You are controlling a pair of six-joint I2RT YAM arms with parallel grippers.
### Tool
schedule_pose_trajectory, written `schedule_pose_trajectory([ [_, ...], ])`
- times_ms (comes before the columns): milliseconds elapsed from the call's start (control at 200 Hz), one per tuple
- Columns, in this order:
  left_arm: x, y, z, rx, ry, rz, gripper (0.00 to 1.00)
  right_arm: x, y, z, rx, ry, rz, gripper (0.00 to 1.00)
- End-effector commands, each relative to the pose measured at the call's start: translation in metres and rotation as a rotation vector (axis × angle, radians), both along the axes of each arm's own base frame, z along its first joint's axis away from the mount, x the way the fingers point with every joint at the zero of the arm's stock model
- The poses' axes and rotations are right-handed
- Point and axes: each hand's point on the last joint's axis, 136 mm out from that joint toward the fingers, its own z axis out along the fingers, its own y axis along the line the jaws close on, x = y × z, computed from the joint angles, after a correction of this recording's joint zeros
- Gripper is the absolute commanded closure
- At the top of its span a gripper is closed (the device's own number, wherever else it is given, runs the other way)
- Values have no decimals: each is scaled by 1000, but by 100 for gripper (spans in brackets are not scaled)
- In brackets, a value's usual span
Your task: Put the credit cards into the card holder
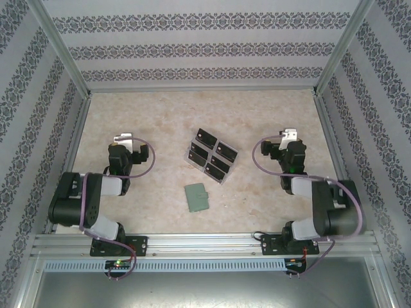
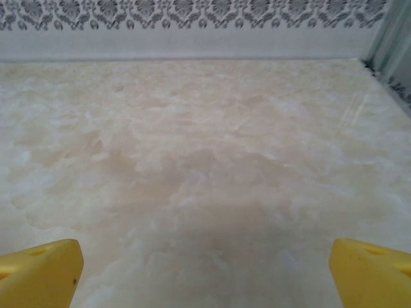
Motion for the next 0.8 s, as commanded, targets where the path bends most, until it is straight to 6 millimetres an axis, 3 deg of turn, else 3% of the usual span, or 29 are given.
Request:
schedule_pose_trajectory([
  [0,-3,18,45,-16,-48,98,0,-7,-8,37,83,50,-90,2],
  [95,-9,23,64,-75,-13,154,0,-10,-3,55,243,90,-101,2],
  [205,-21,22,80,-198,50,211,0,-19,-7,63,452,91,-179,2],
  [325,-40,11,92,-353,121,229,0,-26,33,79,467,150,5,2],
  [435,-61,-7,83,-499,236,223,0,-45,88,79,368,314,148,10],
  [560,-80,-32,58,-592,378,189,0,-78,148,54,283,523,246,21],
  [629,-88,-42,43,-626,436,183,0,-102,182,30,199,630,277,24],
  [794,-93,-56,22,-621,501,175,0,-144,232,-15,62,795,274,32],
])
